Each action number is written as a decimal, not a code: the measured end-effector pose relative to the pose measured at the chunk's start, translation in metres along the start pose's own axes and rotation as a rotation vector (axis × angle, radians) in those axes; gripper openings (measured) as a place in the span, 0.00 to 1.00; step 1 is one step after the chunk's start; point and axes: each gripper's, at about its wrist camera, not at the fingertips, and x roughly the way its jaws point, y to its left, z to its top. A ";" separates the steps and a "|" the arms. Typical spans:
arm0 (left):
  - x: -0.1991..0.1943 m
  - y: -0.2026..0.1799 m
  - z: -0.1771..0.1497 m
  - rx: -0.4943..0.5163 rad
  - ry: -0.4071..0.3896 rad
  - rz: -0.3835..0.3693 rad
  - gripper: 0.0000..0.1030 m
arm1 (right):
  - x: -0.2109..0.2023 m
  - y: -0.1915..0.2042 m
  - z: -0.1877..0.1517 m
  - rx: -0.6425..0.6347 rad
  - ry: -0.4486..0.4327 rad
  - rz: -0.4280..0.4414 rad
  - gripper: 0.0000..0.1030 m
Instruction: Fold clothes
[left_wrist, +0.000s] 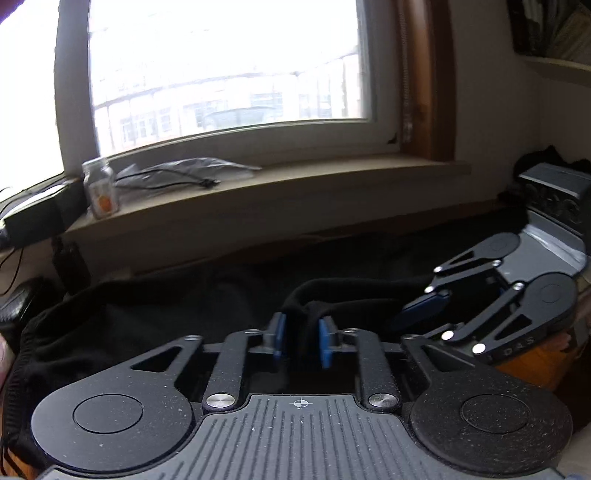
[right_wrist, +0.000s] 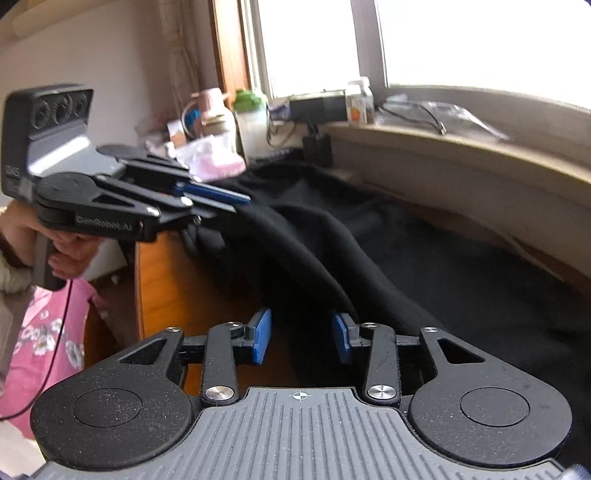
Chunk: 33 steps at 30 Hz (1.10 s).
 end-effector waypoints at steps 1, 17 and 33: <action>-0.002 0.005 -0.002 -0.013 -0.004 -0.001 0.33 | 0.004 0.004 0.002 -0.018 -0.005 0.005 0.44; -0.053 0.091 -0.048 -0.221 -0.030 0.177 0.39 | 0.035 0.054 0.024 -0.232 -0.043 0.061 0.38; -0.045 0.202 -0.105 -0.440 0.009 0.416 0.49 | 0.040 0.038 0.035 -0.074 -0.004 0.070 0.07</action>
